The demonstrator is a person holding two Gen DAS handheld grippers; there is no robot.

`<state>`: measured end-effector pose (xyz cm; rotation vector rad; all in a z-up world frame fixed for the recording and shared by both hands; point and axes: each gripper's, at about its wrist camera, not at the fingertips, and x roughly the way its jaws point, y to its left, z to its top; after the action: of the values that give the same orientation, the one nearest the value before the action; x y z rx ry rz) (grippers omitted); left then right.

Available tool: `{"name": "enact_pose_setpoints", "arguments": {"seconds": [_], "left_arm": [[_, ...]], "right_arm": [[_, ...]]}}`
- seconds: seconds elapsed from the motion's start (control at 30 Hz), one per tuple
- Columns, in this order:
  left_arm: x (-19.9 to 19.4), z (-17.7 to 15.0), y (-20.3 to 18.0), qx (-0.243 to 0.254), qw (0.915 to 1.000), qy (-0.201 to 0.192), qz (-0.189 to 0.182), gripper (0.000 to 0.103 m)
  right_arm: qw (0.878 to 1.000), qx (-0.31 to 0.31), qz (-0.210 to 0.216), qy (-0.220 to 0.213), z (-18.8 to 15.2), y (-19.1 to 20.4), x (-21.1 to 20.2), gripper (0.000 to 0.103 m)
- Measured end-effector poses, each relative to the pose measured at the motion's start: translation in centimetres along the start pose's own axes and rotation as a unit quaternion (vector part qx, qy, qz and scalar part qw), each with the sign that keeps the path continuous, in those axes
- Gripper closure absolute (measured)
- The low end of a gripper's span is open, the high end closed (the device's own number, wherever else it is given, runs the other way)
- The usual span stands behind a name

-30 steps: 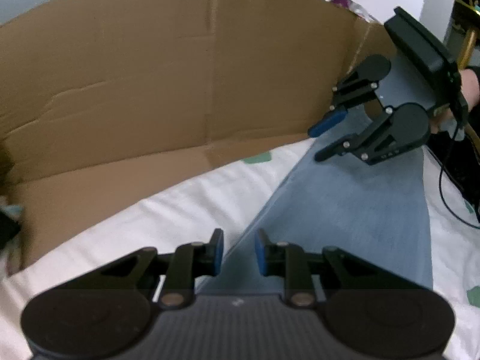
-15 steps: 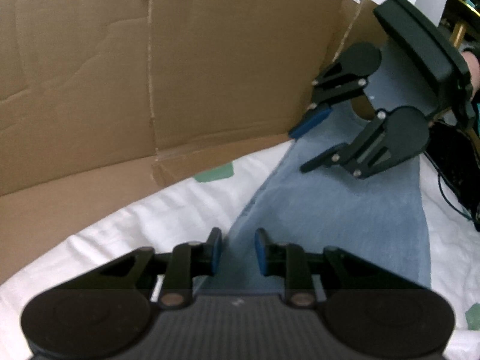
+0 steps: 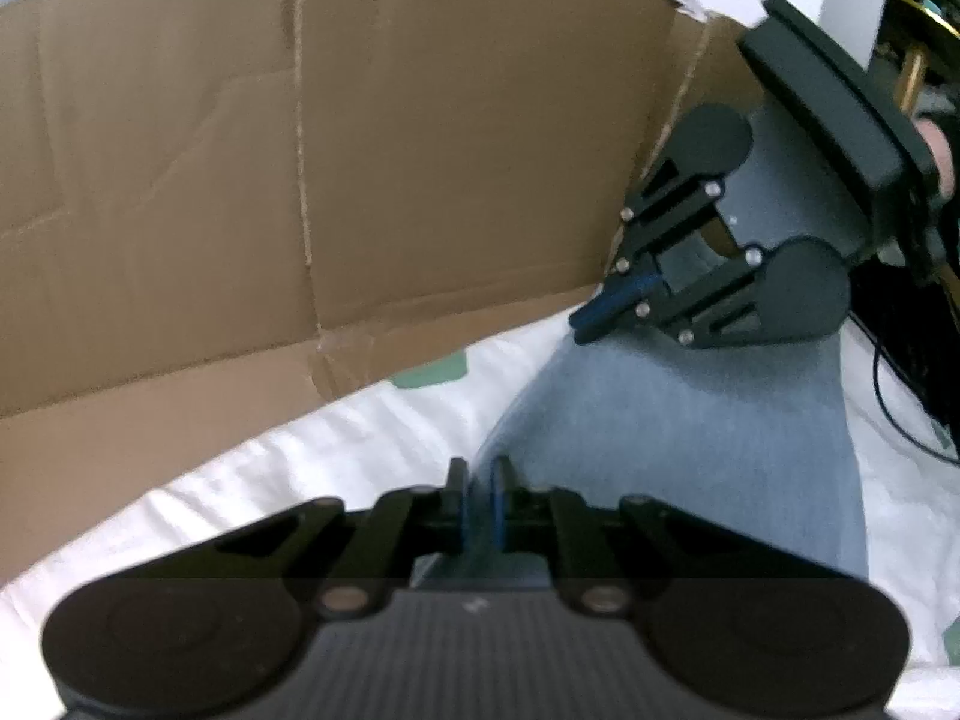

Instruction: Fold clothes

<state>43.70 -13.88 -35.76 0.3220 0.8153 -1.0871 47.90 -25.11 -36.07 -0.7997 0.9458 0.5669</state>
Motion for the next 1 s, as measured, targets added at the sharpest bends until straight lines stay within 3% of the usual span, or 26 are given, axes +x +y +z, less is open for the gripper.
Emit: {"name": "enact_pose_setpoints", "arguments": {"seconds": [0.13,0.27,0.33,0.4,0.43,0.63,0.77,0.87,0.93,1.0], "left_arm": [[0.8,-0.3,0.7,-0.024,0.9996,0.011,-0.005,0.092],[0.8,0.1,0.8,-0.054,0.9982,0.023,0.012,0.075],[0.2,-0.1,0.2,-0.055,0.9978,0.021,0.032,0.071],[-0.1,-0.2,-0.2,-0.056,0.9975,0.02,0.038,0.065],[-0.1,-0.2,-0.4,-0.047,0.998,0.027,0.034,0.064],[-0.3,1.9,-0.7,-0.012,0.9968,0.07,0.037,0.063],[-0.6,4.5,-1.1,0.008,0.9962,0.07,0.051,0.062],[-0.5,6.9,-1.9,0.027,0.9954,0.068,0.061,0.061],[-0.4,8.4,-2.8,0.045,0.9944,0.069,0.065,0.059],[-0.2,9.8,-3.9,0.062,0.9931,0.07,0.07,0.058]], "right_arm": [[0.999,0.032,-0.016,-0.004,0.3,-0.3,1.1,0.103],[0.996,0.078,-0.051,-0.014,0.4,-0.4,0.3,0.101],[0.992,0.105,-0.063,-0.024,0.1,-0.4,-0.9,0.089],[0.988,0.136,-0.064,-0.045,-0.5,-0.4,-3.3,0.06],[0.985,0.151,-0.064,-0.056,-1.0,-0.3,-4.5,0.054],[0.97,0.225,-0.049,-0.082,-4.7,1.3,-9.6,0.053],[0.952,0.294,-0.043,-0.076,-8.8,1.6,-12.9,0.053],[0.936,0.336,-0.061,-0.086,-12.0,2.4,-15.1,0.052],[0.924,0.362,-0.076,-0.094,-14.2,3.0,-16.5,0.041],[0.913,0.389,-0.083,-0.095,-16.3,3.5,-17.8,0.038]]}}
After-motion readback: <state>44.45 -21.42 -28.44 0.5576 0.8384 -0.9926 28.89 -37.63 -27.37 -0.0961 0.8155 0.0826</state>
